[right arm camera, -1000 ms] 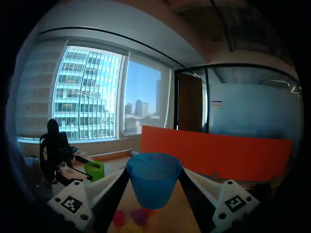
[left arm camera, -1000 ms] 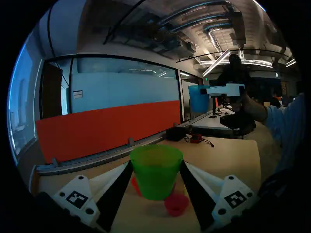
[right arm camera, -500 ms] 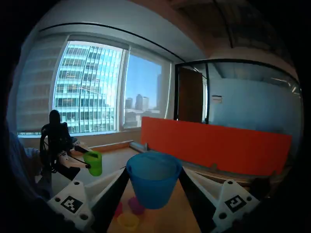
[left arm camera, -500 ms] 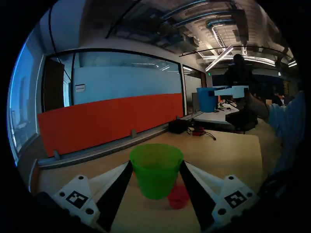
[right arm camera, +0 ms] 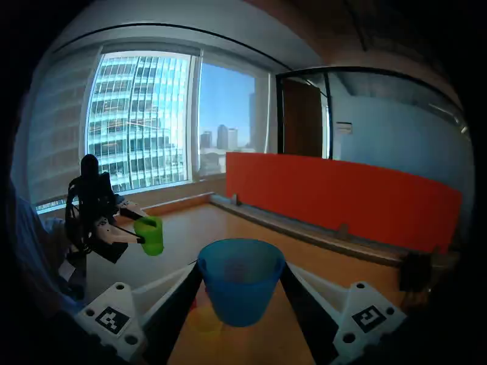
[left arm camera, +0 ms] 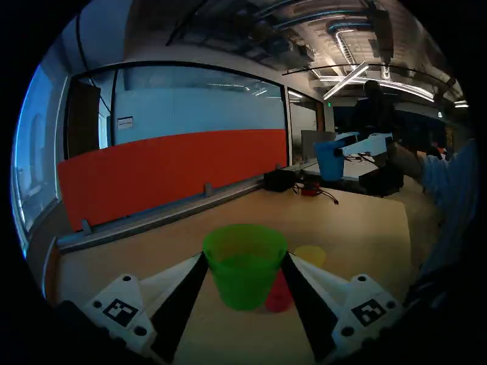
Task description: Pour water
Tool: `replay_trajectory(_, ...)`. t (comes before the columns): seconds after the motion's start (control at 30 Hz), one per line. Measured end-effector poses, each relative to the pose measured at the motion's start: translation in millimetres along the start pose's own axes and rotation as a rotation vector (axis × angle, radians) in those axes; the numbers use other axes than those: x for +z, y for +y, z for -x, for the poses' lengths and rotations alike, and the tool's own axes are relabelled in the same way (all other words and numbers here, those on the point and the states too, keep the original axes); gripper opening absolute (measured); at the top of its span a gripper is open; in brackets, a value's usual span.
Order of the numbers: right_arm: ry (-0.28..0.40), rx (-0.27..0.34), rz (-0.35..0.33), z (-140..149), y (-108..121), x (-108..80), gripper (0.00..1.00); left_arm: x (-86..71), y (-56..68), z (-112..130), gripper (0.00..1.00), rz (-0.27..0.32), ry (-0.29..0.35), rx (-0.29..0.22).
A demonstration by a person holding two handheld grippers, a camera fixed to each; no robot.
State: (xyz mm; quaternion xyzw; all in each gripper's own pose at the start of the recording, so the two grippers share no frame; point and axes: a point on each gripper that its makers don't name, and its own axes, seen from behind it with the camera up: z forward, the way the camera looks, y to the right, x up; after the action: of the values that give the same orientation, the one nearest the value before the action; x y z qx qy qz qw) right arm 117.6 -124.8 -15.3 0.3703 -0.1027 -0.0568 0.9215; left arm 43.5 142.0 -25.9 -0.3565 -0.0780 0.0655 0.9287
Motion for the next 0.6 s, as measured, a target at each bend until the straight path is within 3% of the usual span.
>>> replay_trajectory(0.6,-0.190,-0.036,-0.033,76,0,6.4,0.92,12.4,-2.7,52,0.85,0.015,-0.119,-0.035)
